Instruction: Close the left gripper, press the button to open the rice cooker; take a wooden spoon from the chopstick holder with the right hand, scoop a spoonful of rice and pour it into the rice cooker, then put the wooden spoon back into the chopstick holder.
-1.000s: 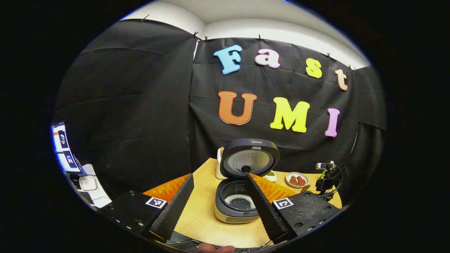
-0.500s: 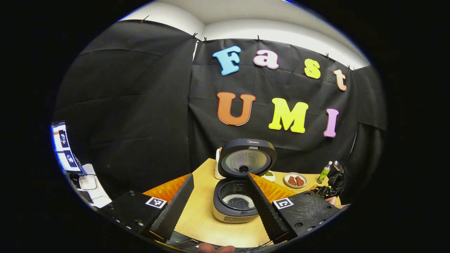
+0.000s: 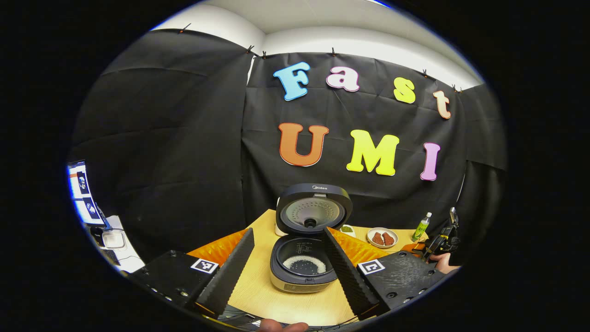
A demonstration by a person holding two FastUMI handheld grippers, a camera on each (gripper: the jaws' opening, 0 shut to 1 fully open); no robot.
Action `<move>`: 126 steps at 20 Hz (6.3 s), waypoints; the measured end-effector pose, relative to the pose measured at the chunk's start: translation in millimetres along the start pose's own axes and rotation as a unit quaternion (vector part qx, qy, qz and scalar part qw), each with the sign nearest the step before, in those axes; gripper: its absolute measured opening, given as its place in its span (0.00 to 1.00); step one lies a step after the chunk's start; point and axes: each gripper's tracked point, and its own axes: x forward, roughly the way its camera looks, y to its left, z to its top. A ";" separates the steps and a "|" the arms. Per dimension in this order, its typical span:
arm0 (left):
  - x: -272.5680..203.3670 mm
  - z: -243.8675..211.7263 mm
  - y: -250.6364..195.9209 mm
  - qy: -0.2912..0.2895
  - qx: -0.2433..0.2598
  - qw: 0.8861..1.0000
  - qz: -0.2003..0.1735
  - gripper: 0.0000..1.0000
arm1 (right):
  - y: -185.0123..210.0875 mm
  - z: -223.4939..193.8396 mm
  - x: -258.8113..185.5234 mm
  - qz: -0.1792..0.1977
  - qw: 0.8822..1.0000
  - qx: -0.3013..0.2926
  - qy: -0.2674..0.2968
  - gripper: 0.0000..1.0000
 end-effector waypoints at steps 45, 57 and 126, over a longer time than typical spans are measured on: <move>-44.1 -14.6 99.8 0.004 -0.023 0.995 0.093 0.95 | 282.6 -121.5 30.6 0.093 0.900 -0.424 -0.018 0.08; -53.6 -16.0 109.0 0.002 -0.022 0.994 0.103 0.95 | 301.1 -145.3 14.4 0.113 0.809 -0.572 -0.074 0.08; 12.9 -15.4 -124.9 0.018 0.055 0.998 -0.017 0.95 | -167.7 183.3 -18.9 -0.154 0.949 -0.247 -0.119 0.74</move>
